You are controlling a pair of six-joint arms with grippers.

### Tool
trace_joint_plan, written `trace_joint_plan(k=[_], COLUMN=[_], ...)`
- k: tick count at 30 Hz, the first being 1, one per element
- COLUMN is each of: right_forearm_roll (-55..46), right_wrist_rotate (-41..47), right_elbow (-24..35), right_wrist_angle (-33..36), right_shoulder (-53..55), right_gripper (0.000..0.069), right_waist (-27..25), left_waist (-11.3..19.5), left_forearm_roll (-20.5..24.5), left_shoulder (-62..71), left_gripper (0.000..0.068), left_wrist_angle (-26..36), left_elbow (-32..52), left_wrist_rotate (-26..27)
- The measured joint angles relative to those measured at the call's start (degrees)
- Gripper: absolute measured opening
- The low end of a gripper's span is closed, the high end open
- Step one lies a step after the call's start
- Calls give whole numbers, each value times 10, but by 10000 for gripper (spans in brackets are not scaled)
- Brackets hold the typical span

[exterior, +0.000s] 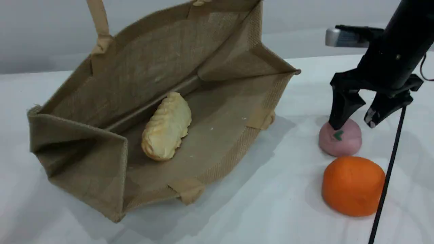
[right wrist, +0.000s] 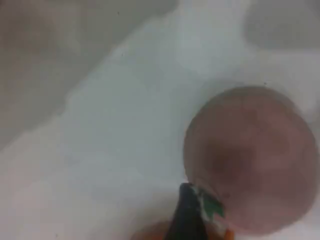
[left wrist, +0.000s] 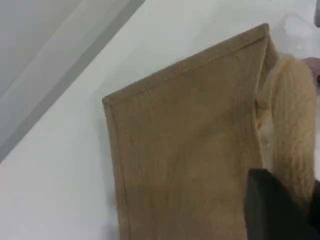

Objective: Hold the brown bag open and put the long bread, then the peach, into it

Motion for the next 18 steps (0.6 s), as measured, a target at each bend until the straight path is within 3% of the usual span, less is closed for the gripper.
trace_joint_plan(k=[5, 8, 11, 18], right_forearm_roll=[3, 0, 0, -2], right_wrist_rotate=[0, 0, 0, -1], right_elbow=[-4, -4, -4, -4], right_wrist_angle=[-14, -23, -25, -13], right_shoulder=[17, 17, 17, 15], right_gripper=[533, 485, 389, 57], right_waist=[0, 0, 0, 0], left_waist=[0, 0, 0, 0], left_forearm_roll=[0, 0, 0, 0], left_shoulder=[0, 0, 0, 0], left_gripper=[83, 83, 83, 83], left_wrist_angle=[0, 0, 0, 0], left_elbow=[0, 0, 0, 0], left_wrist_rotate=[0, 0, 0, 0])
